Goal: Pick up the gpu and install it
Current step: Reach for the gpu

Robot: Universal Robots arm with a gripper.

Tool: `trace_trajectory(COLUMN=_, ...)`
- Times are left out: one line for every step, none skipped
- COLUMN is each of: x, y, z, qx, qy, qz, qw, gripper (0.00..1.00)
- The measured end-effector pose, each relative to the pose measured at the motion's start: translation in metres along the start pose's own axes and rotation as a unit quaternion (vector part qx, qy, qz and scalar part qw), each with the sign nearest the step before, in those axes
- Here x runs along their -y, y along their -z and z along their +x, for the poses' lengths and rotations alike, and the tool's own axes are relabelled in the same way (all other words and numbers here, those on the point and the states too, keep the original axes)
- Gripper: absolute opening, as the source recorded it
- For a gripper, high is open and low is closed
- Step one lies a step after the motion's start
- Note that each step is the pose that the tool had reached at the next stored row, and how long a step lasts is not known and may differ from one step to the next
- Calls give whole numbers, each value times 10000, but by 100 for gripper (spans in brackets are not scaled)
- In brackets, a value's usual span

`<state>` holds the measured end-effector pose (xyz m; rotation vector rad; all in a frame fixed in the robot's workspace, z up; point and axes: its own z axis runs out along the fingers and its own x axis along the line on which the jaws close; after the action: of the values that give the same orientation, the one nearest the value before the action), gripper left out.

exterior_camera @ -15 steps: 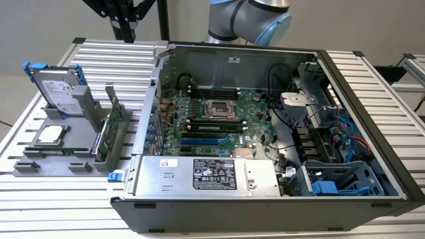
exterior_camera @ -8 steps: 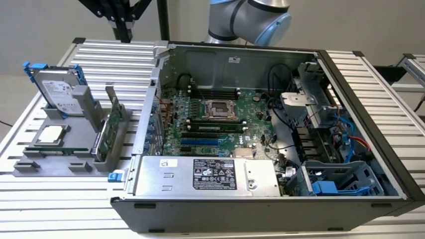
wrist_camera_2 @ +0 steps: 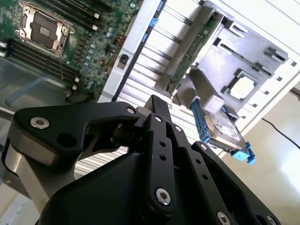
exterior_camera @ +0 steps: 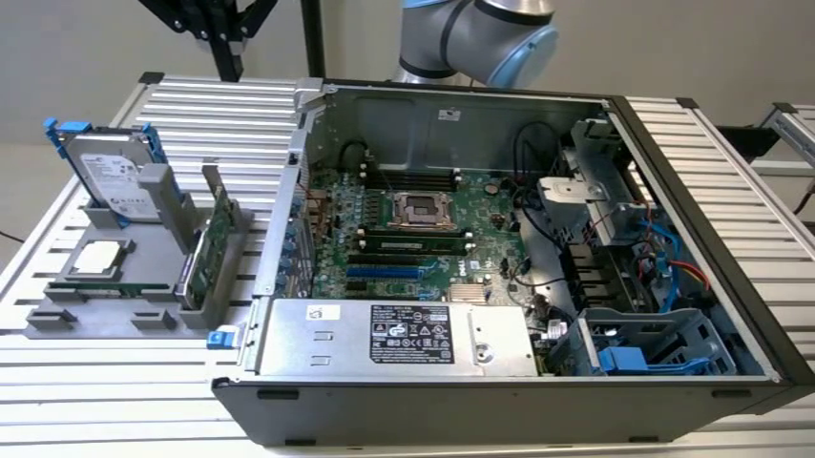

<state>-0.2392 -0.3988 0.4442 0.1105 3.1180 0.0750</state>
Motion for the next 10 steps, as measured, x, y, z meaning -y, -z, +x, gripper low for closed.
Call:
trace_trajectory(x=1, y=0, z=12, qx=0, qy=0, qz=0, qw=10000, gripper=0)
trace_trajectory(x=2, y=1, z=25, qx=0, qy=1, qz=0, qw=10000, gripper=0)
trace_trajectory(x=3, y=1, z=39, qx=0, qy=0, qz=0, qw=10000, gripper=0)
trace_trajectory(x=4, y=1, z=54, qx=0, qy=0, qz=0, qw=10000, gripper=0)
trace_trajectory(x=5, y=1, z=68, qx=0, qy=0, qz=0, qw=10000, gripper=0)
trace_trajectory(x=6, y=2, z=84, qx=0, qy=0, qz=0, qw=10000, gripper=0)
trace_trajectory(x=7, y=2, z=98, qx=0, qy=0, qz=0, qw=10000, gripper=0)
trace_trajectory(x=8, y=2, z=112, qx=0, qy=0, qz=0, qw=10000, gripper=0)
trace_trajectory(x=9, y=3, z=127, qx=0, qy=0, qz=0, qw=10000, gripper=0)
trace_trajectory(x=10, y=3, z=141, qx=0, qy=0, qz=0, qw=10000, gripper=0)
